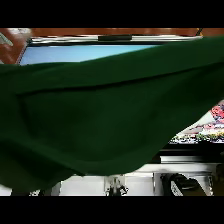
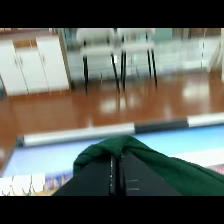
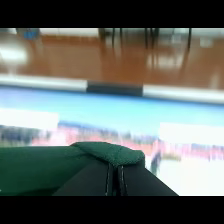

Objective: Fold the shirts.

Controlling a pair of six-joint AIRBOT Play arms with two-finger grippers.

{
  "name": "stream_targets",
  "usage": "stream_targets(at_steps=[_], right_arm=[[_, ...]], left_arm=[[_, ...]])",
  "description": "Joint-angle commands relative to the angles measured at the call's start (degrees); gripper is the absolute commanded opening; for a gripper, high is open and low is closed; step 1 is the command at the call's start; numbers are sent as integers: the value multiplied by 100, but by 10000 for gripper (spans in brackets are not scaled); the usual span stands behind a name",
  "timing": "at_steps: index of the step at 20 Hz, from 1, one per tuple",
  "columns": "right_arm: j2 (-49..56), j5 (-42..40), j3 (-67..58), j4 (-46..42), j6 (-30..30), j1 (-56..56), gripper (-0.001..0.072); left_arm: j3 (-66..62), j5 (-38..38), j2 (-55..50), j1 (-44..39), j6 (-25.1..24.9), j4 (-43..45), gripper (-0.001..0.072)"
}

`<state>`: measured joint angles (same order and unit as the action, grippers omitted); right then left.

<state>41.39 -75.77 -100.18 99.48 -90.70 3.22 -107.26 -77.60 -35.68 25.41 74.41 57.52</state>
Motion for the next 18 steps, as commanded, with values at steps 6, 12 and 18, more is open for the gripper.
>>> stream_targets(at_steps=[6, 12, 18], right_arm=[[2011, -566, 1902, -48, 328, 9, 56], [4030, 1996, 2002, 682, 326, 9, 56], [4940, 4030, 2002, 885, 334, 4, 56]], left_arm=[[3783, -546, -852, -240, -542, 31, 28], [4041, 1963, -3143, -1320, -623, -52, 30], [3128, 3136, -4839, -1456, -625, -758, 30]])
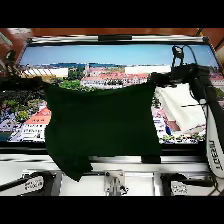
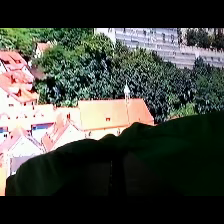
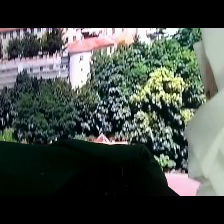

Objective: Fold the shirts.

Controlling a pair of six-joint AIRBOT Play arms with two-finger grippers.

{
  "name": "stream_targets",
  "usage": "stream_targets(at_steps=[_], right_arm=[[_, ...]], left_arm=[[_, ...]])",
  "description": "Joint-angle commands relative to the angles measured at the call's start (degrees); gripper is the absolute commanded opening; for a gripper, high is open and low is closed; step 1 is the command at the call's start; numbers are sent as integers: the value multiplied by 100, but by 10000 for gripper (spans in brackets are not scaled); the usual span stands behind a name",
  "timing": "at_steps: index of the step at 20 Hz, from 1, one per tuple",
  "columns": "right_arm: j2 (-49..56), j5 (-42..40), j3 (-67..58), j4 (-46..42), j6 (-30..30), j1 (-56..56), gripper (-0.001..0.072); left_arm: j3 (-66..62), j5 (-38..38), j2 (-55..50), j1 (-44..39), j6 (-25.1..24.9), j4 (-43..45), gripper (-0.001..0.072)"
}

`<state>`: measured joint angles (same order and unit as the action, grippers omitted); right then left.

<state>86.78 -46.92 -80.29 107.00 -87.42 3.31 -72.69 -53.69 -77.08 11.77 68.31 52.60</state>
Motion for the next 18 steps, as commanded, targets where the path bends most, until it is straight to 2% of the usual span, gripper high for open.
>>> stream_targets(at_steps=[1, 4, 7, 10, 14, 18], right_arm=[[442, 1386, 13, 103, 22, -4, 56], [522, 1869, 13, 44, 109, -4, 56], [579, 1897, 13, -247, 221, -4, 56], [640, 1886, 13, -868, 813, -4, 56], [890, 1773, 13, -981, 1504, 2, 56], [994, 1550, 13, -691, 1567, 13, 56]], left_arm=[[-463, 881, -846, -107, -15, -273, 30], [-667, 1298, -1150, -223, -13, -284, 30], [-664, 1775, -1340, -358, -13, -317, 30], [-660, 2011, -1491, -393, -9, -317, 30], [-660, 1801, -1777, -490, 96, -319, 30], [-662, 1425, -1834, -520, 90, -310, 31]])
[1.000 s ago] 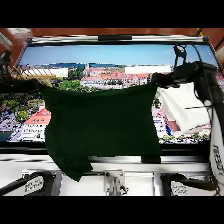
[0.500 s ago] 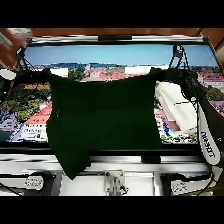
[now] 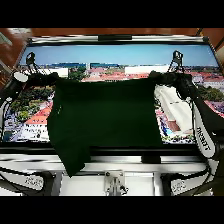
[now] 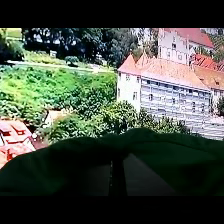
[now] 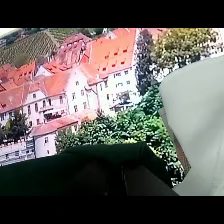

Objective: Fold the shirts.

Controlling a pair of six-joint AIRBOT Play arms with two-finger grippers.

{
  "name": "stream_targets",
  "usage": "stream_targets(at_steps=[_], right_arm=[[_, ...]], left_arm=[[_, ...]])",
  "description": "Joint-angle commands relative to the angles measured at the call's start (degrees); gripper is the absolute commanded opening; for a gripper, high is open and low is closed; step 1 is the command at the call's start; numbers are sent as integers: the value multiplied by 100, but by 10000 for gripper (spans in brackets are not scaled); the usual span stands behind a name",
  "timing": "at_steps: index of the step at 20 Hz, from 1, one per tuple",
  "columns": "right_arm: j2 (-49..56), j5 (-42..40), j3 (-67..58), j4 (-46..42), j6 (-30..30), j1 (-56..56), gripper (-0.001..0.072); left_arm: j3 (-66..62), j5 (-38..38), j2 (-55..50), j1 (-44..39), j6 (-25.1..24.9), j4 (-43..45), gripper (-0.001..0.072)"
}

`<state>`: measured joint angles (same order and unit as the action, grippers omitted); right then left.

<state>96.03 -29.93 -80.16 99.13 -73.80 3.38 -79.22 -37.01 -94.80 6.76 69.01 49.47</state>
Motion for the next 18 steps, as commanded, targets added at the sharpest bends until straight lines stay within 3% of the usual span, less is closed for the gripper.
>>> stream_targets(at_steps=[1, 4, 7, 9, 12, 18], right_arm=[[9, -236, 0, 90, 199, -15, 56], [-367, -841, 0, 81, -50, -125, 56], [-719, -2249, 0, 81, -348, -306, 56], [-695, -3189, 7, 81, -520, -326, 56], [-503, -3797, 7, 105, -603, -254, 56], [-177, -3960, 7, 146, -538, -219, 56]], left_arm=[[-13, -417, -17, 17, 20, 2, 31], [-284, -1646, 90, 234, 11, 258, 29], [-588, -3523, 94, 402, 651, 1263, 29], [-542, -4249, 76, 396, 782, 1897, 29], [-415, -4463, 74, 391, 828, 2002, 28], [-120, -4446, -28, 332, 1040, 2000, 29]])
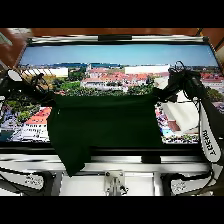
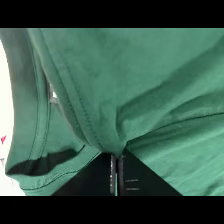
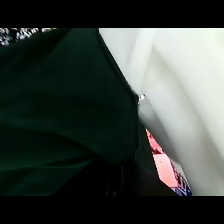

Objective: Fold the shirts.

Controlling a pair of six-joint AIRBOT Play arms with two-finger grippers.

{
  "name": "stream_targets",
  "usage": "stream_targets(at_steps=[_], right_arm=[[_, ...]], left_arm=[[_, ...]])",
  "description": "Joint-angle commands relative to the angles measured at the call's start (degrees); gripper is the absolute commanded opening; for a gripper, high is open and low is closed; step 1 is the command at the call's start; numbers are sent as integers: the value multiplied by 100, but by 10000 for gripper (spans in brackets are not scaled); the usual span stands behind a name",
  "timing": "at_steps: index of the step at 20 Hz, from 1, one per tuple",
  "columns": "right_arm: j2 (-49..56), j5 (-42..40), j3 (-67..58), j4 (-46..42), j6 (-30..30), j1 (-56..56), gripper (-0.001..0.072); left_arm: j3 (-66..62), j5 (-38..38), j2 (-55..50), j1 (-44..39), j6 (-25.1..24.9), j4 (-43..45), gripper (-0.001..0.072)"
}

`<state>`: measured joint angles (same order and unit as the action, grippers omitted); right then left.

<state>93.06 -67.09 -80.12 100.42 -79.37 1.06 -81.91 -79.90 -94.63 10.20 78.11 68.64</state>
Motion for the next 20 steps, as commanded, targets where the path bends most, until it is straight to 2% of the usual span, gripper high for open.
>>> stream_targets(at_steps=[1, 5, 6, 7, 8, 12, 13, 14, 15, 17, 18, 20], right_arm=[[160, -262, 2, 15, 70, 13, 56], [212, -284, 2, 17, 111, 13, 57], [212, -293, 2, 22, 111, 13, 107], [205, -367, -4, 81, 76, 13, 288], [173, -483, -17, 170, -120, 7, 453], [-407, -1370, -28, -382, -673, -68, 459], [-581, -1720, -26, -625, -787, -140, 460], [-761, -2074, -15, -837, -942, -251, 459], [-933, -2317, 22, -933, -1147, -389, 459], [-1368, -2459, 197, -905, -1342, -737, 459], [-1611, -2382, 315, -885, -1368, -916, 459], [-2006, -2070, 535, -667, -1362, -1244, 459]], left_arm=[[240, -138, -55, -11, 133, 83, 29], [439, 122, -52, -9, 262, -13, 43], [431, 142, -46, -7, 264, -96, 182], [400, 103, -42, -7, 280, -136, 382], [328, -22, -24, -2, 280, -138, 473], [-85, -745, 369, 188, 256, -136, 457], [-59, -955, 573, 297, 256, -111, 423], [79, -1161, 824, 455, 256, -111, 356], [376, -1231, 1121, 625, 256, -114, 306], [1497, -1167, 1910, 1027, 175, -116, 308], [2197, -1113, 2328, 1257, 50, -120, 331], [3445, -962, 3032, 1646, -310, -122, 333]])
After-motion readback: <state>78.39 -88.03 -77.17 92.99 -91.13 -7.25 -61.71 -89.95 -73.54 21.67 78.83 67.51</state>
